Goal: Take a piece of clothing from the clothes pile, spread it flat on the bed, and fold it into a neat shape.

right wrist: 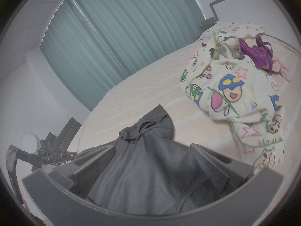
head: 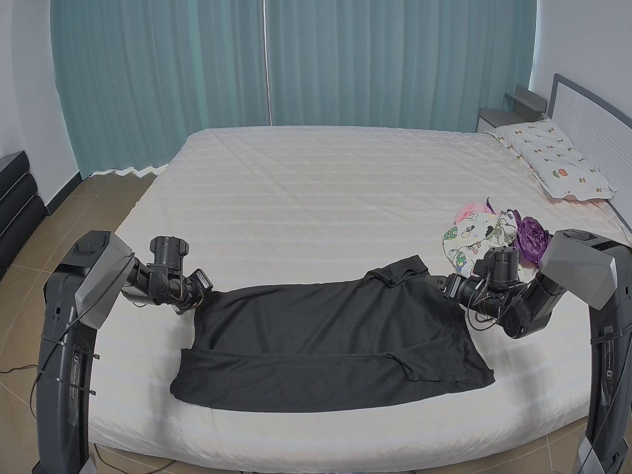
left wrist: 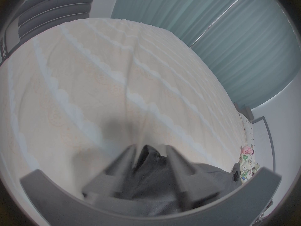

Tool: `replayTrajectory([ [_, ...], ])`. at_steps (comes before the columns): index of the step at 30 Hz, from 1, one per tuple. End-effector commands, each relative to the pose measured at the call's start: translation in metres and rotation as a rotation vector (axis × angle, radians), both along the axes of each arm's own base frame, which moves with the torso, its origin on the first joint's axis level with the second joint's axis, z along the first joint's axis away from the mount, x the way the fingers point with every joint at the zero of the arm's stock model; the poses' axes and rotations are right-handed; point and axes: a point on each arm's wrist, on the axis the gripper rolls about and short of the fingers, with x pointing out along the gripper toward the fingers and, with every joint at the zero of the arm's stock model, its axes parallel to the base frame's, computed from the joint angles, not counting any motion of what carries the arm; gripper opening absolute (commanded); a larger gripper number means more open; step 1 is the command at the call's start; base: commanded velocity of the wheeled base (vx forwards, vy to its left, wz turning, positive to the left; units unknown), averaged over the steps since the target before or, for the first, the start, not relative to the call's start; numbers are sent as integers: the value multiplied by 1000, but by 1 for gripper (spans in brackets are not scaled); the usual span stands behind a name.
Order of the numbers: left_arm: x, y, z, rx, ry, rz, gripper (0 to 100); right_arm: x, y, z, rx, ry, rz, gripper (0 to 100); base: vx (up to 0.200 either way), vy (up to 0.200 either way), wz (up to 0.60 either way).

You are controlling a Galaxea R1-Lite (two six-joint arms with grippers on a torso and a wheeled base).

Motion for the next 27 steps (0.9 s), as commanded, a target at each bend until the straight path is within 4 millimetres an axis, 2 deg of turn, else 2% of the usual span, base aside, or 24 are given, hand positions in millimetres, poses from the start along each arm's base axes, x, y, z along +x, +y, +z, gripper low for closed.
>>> replayTrajectory([
  [1,-6,0,11,-3,-43,3,0,16,0,1,-13,-14,-1,100,0,0,0],
  [5,-12,0,12,-1,-125,3,0,33,5,-2,-65,-25,-13,100,0,0,0],
  [10,-18,-2,22,-20,-179,12,0,52,7,-14,-101,-11,-29,100,0,0,0],
  [13,-19,-1,35,-41,-203,65,0,59,9,-29,-110,11,-38,100,0,0,0],
  [16,-19,0,38,-41,-207,81,0,67,9,-40,-108,1,-39,100,0,0,0],
  [22,-23,1,34,-41,-188,84,0,77,8,-39,-78,-31,-16,100,0,0,0],
  [27,-24,1,32,-40,-181,84,0,84,11,-51,-45,-28,-27,100,0,0,0],
])
